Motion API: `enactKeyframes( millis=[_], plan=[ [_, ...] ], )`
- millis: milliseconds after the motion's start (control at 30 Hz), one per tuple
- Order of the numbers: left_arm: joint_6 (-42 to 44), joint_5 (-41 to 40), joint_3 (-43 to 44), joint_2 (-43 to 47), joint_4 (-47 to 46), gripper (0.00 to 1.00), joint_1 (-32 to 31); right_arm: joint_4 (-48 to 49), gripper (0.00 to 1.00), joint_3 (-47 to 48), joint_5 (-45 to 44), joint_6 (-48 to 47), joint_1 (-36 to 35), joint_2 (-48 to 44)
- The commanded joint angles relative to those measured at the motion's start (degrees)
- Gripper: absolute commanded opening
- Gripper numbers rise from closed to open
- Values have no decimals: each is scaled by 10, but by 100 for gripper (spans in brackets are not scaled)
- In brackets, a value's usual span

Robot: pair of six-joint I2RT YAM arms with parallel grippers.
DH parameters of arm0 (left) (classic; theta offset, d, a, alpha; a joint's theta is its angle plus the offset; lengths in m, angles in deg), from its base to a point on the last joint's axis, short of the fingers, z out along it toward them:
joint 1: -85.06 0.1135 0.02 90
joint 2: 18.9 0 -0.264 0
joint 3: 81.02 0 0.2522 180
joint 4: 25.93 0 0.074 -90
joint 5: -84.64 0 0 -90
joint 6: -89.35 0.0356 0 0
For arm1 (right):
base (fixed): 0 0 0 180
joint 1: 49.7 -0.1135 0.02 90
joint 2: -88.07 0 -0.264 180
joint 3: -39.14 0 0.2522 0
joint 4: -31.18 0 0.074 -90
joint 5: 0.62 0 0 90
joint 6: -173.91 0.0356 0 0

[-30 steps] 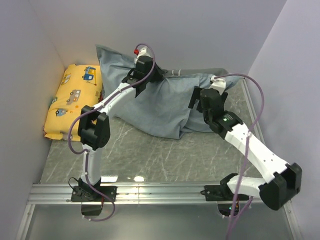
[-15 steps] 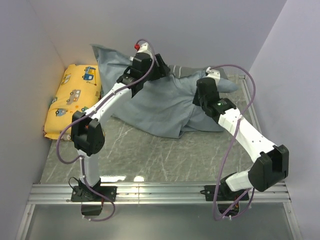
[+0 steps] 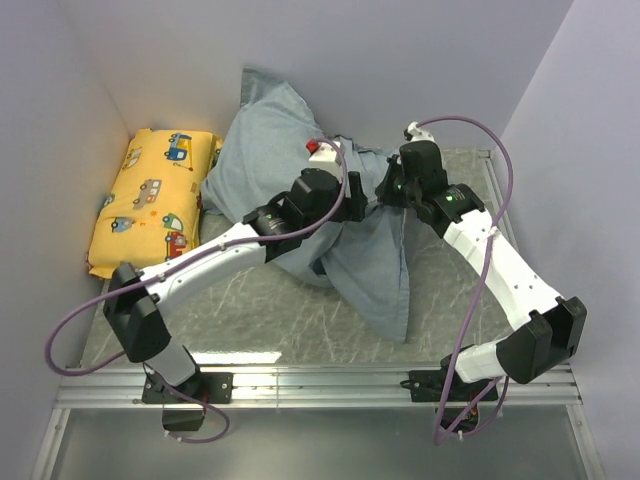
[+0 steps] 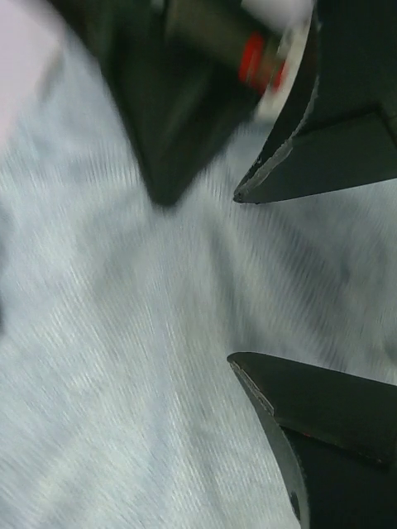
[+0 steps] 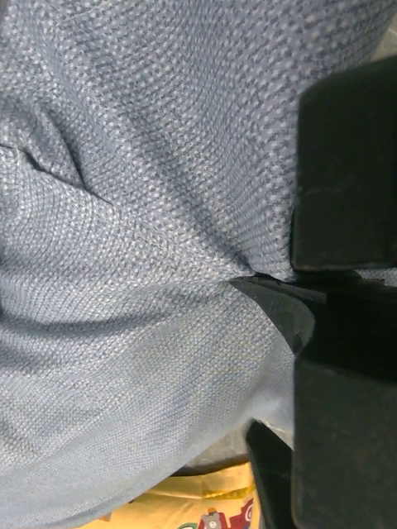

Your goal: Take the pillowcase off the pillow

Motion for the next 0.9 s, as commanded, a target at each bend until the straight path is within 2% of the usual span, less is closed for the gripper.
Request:
enactKeyframes(
  millis=[0,100,200,233,267,300,333,367,400,433,467,633,667,733,767,867],
  plan=[
    [10,-93,-5,-26,15,76,2,48,0,-12,11,4,-1,-34],
    [18,-162,-7,-40,24,69,2,56,4,-40,-5,4,7,-39],
    [26,-192,-7,-55,32,48,2,63,15,-66,-17,2,15,-44],
    [26,-198,-10,-60,34,40,2,63,24,-71,-20,2,15,-45],
    [23,-203,-11,-61,34,26,2,61,29,-71,-25,0,16,-47],
    [21,-217,-11,-61,35,18,3,59,36,-71,-36,-2,16,-49],
    [20,-222,-12,-62,35,10,3,56,51,-70,-41,-4,16,-51],
    [17,-225,-15,-60,35,1,4,54,57,-70,-47,-6,15,-54],
    [14,-227,-16,-59,35,0,6,52,63,-70,-53,-6,16,-63],
    [14,-226,-19,-54,34,0,9,50,72,-73,-54,-7,15,-69],
    [16,-225,-20,-53,31,0,11,50,74,-76,-54,-8,16,-77],
    [29,-187,-18,-36,33,3,18,60,79,-130,-53,-4,5,-143],
    [48,-155,-25,-28,23,22,14,60,79,-140,-60,-2,6,-151],
    [61,-135,-49,-3,-9,48,0,64,79,-170,-72,0,5,-176],
    [67,-111,-56,6,-17,65,-4,67,78,-181,-71,2,5,-183],
    [68,-75,-81,30,-32,76,-18,86,74,-222,-54,12,4,-207]
  ],
)
